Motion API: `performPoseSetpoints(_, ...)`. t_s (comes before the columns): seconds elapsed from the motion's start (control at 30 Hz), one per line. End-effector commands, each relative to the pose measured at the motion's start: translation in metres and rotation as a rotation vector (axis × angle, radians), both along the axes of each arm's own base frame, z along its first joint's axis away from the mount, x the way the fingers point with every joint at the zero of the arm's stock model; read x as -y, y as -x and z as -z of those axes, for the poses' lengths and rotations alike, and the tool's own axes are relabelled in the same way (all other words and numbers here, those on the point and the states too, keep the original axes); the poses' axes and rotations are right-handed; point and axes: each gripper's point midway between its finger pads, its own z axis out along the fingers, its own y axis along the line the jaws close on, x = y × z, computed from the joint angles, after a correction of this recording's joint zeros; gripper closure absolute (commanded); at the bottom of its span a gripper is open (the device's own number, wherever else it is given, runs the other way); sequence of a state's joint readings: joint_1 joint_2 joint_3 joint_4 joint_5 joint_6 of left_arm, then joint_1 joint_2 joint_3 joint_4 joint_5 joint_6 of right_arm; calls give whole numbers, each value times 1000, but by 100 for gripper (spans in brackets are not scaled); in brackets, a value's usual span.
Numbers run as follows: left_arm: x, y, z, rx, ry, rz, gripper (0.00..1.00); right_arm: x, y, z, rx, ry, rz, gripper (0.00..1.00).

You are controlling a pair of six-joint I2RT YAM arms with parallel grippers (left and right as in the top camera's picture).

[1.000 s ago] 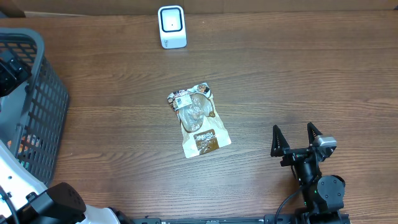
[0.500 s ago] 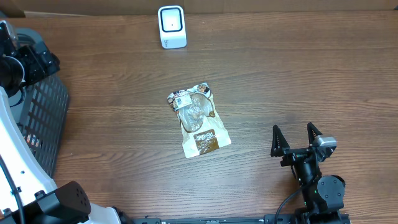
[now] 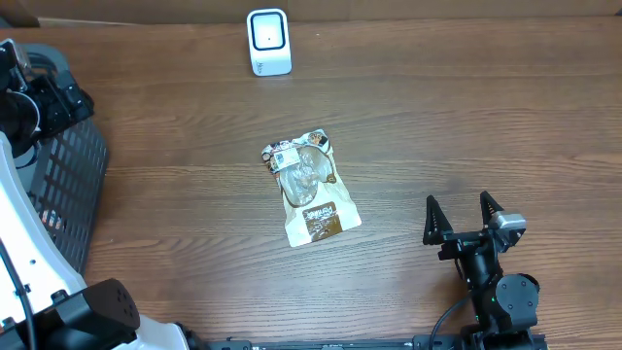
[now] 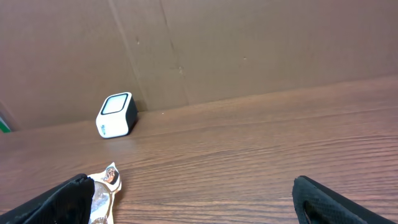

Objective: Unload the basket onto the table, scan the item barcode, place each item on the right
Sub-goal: 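Move the left gripper back over the grey basket, then lower the left gripper into the basket onto the orange tissue pack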

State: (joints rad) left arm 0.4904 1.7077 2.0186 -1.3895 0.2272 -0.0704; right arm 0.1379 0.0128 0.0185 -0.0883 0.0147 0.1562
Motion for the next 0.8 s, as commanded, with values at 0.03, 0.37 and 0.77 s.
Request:
performPoseSetpoints(0.03,0,-4,-4,9,-26,22,8,1,0,1,7,-2,3,0)
performPoseSetpoints(0.37,0,-3,-4,6,-24,22,9,1,0,1,7,-2,3,0)
performPoseSetpoints(0.77,-2,0,3,-24,-27,15,8,1,0,1,7,-2,3,0)
